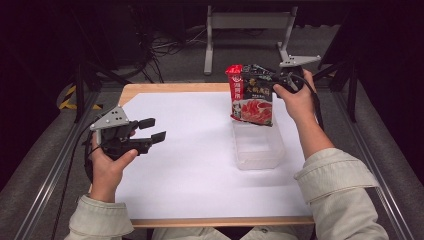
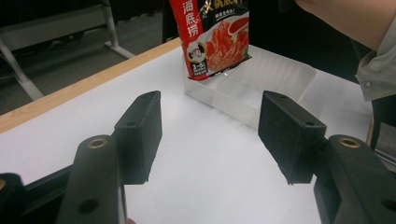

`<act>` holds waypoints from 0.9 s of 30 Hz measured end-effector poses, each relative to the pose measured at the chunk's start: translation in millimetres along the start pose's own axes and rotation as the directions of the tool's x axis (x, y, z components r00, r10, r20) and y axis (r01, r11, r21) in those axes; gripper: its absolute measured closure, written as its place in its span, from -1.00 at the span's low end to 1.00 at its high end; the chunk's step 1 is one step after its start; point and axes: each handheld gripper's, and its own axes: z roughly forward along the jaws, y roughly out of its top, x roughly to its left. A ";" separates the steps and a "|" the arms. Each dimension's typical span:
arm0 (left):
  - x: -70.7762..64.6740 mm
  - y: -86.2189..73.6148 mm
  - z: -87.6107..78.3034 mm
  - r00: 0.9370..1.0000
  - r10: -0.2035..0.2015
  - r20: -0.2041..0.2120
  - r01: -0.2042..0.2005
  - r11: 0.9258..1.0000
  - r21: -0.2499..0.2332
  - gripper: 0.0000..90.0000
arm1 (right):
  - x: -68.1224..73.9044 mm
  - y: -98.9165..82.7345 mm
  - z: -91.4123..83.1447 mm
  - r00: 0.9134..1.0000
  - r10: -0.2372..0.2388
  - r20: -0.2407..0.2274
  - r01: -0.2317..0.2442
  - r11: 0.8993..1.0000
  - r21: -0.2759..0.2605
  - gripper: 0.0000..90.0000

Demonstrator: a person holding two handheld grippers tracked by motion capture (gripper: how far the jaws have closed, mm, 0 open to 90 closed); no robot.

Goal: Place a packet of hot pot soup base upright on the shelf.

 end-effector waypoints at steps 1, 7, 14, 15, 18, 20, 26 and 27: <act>0.1 0.0 0.0 1.000 0.000 0.000 0.000 1.000 0.000 -0.09 | -0.5 -1.0 0.6 1.000 -0.007 -0.003 0.007 1.000 0.000 0.76; -0.3 -0.5 0.7 1.000 0.001 0.002 -0.001 1.000 0.003 -0.10 | 0.3 -7.7 3.9 1.000 -0.006 -0.010 0.006 1.000 0.002 0.76; -1.1 -1.0 2.0 1.000 0.001 0.003 -0.001 1.000 0.008 -0.10 | 2.1 -12.7 5.3 1.000 -0.004 -0.010 0.004 1.000 -0.016 0.72; -1.1 -1.2 2.0 1.000 0.001 0.004 -0.001 1.000 0.008 -0.10 | 2.0 -13.8 6.0 1.000 -0.004 -0.011 0.004 1.000 -0.016 0.71; -1.4 -1.4 1.9 1.000 -0.002 0.004 0.002 1.000 0.010 -0.10 | 3.1 -16.8 7.7 1.000 -0.002 -0.006 0.001 1.000 -0.017 0.71; -1.4 -1.5 1.7 1.000 0.000 0.004 0.000 1.000 0.007 -0.11 | 4.2 -19.4 9.4 1.000 -0.002 -0.004 0.002 1.000 0.005 0.71; -0.2 -2.3 1.4 1.000 -0.003 0.006 0.003 1.000 0.011 -0.11 | -2.4 -39.2 9.2 0.999 0.050 -0.014 -0.050 0.999 0.019 0.71; -0.7 -2.5 2.0 1.000 -0.008 0.006 0.008 1.000 0.010 -0.11 | -3.3 -41.1 8.2 0.998 0.055 -0.015 -0.055 0.998 0.017 0.71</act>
